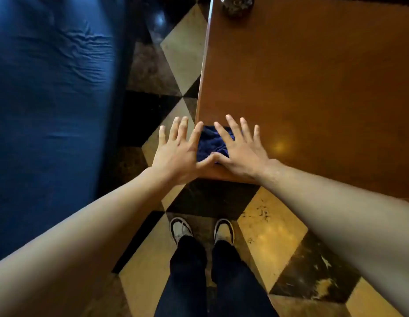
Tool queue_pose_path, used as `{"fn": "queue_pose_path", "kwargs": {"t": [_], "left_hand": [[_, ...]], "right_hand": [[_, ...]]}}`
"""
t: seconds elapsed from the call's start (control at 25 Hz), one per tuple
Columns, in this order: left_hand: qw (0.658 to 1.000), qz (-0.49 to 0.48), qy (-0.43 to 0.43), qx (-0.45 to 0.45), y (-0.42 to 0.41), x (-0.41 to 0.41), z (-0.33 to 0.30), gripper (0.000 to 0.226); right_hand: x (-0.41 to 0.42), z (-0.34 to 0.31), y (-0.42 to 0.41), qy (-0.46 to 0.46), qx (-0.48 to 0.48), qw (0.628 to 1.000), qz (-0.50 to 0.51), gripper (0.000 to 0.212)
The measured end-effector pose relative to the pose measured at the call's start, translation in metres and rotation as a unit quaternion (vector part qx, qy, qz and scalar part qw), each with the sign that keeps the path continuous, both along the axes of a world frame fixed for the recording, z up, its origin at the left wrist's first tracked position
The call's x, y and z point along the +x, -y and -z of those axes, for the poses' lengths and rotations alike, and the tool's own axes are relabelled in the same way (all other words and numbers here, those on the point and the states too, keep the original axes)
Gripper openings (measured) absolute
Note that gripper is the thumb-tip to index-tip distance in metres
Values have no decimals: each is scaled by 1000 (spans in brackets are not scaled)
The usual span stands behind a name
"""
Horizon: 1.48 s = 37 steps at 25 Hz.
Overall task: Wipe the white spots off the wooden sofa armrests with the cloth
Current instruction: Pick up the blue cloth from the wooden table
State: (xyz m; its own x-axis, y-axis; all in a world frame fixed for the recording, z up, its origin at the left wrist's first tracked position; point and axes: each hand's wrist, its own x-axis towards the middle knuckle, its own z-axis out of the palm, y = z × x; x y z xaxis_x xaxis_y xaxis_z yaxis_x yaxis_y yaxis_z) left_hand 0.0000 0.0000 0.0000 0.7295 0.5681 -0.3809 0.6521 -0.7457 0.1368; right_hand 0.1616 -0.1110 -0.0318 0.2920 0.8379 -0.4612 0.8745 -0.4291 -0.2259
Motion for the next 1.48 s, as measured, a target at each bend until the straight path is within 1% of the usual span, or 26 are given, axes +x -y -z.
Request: {"fn": "queue_pose_path", "kwargs": {"t": [0.04, 0.12, 0.24, 0.32, 0.4, 0.48, 0.64, 0.76, 0.92, 1.0, 1.2, 1.32, 1.48], "left_hand": [[1000, 5, -9, -5, -1, 1, 19, 105], [1000, 10, 0, -1, 2, -3, 57, 100], [999, -3, 43, -5, 12, -13, 106, 94], [998, -12, 63, -15, 16, -18, 128, 91], [997, -24, 68, -25, 20, -21, 140, 89], [997, -34, 64, -30, 25, -23, 143, 86], [997, -47, 53, -43, 32, -25, 141, 81], [997, -50, 39, -46, 36, -28, 132, 82], [996, -76, 19, -46, 34, -31, 113, 84], [996, -82, 11, -41, 31, -34, 98, 85], [991, -126, 33, -26, 25, -41, 36, 79], [985, -168, 45, -19, 31, -58, -11, 74], [968, -241, 71, -23, 50, -97, -77, 69]], "right_hand": [[-2, 18, -4, 15, -4, 1000, -16, 84], [-4, 52, -10, 45, -10, 998, -43, 82], [-7, 98, -12, 76, 5, 995, -59, 84], [-9, 114, -12, 105, 20, 992, -59, 83], [-14, 121, -10, 131, 55, 989, -46, 79], [-15, 120, -5, 137, 92, 986, -38, 73], [-8, 113, -4, 158, 105, 981, -37, 59], [-6, 103, -11, 160, 93, 982, -39, 51], [-9, 79, -18, 92, 75, 993, 22, 43], [-15, 62, -17, 62, 95, 993, 30, 39], [-30, 3, -23, 1, 166, 985, 48, 34], [-51, -40, -26, -24, 200, 978, 43, 35], [-95, -102, -30, -96, 220, 971, 20, 36]]}}
